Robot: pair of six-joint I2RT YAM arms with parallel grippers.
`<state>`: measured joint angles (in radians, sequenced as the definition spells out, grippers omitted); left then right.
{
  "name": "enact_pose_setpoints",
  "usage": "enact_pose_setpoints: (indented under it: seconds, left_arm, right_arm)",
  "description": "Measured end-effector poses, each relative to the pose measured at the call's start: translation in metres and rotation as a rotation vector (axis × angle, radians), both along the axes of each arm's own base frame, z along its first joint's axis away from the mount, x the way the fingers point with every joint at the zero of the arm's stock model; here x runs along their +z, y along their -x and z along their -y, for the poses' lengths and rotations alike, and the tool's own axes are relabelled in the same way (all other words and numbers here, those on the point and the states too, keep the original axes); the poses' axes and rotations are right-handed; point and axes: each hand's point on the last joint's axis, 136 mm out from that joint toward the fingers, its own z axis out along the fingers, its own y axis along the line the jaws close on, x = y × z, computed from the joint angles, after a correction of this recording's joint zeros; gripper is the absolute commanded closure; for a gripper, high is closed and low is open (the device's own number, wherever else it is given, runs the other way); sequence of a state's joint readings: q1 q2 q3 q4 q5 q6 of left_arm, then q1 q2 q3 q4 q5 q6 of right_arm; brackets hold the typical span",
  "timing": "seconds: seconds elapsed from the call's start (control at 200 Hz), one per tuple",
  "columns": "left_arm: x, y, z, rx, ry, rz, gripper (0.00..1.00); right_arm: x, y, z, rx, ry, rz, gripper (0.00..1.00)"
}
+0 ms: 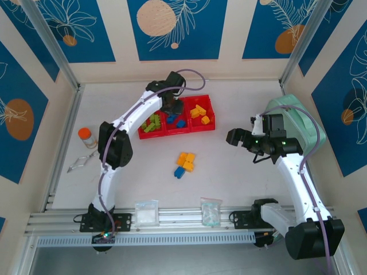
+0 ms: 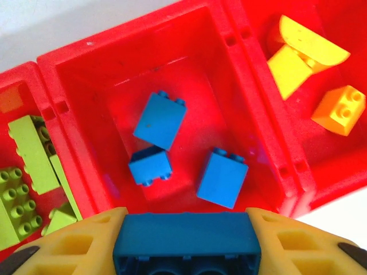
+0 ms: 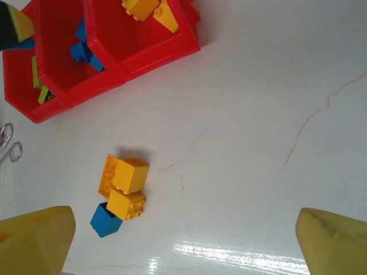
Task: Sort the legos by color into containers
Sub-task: Place the lego in the container.
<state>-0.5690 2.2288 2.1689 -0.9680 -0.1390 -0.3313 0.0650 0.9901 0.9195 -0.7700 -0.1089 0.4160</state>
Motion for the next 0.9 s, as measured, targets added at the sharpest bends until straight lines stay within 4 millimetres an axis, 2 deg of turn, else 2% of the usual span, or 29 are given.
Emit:
enact_pose_setpoints:
  seconds: [0.21, 0.29, 0.47, 0.68, 0.855, 0.9]
  left_arm:
    - [-0.024, -0.018, 0.002, 0.010, 0.027, -0.008, 0.57]
    - [-0.030, -0.023, 0.006, 0.006, 0.045, -0.002, 0.51]
    - [-0.029, -0.036, 0.019, -0.009, 0.118, 0.020, 0.42]
    - [-0.019, -0.047, 0.025, -0.012, 0.175, 0.046, 0.17]
    - [-0.020, -0.044, 0.024, -0.026, 0.185, 0.037, 0.00]
    - [-0.021, -0.039, 0.022, -0.031, 0.181, 0.028, 0.01]
  right_arm:
    - [-0.001, 0.000, 0.000, 0.000, 0.000, -0.004, 0.01]
    - [-0.002, -0.001, 0.000, 0.000, 0.001, -0.009, 0.01]
    - [-0.003, -0.001, 0.000, 0.000, 0.001, -0.010, 0.01]
    - [-0.003, -0.001, 0.000, 0.000, 0.001, -0.011, 0.01]
    - [-0.002, 0.000, 0.000, 0.000, 0.001, -0.010, 0.01]
    - [-0.002, 0.000, 0.000, 0.000, 0.001, -0.009, 0.01]
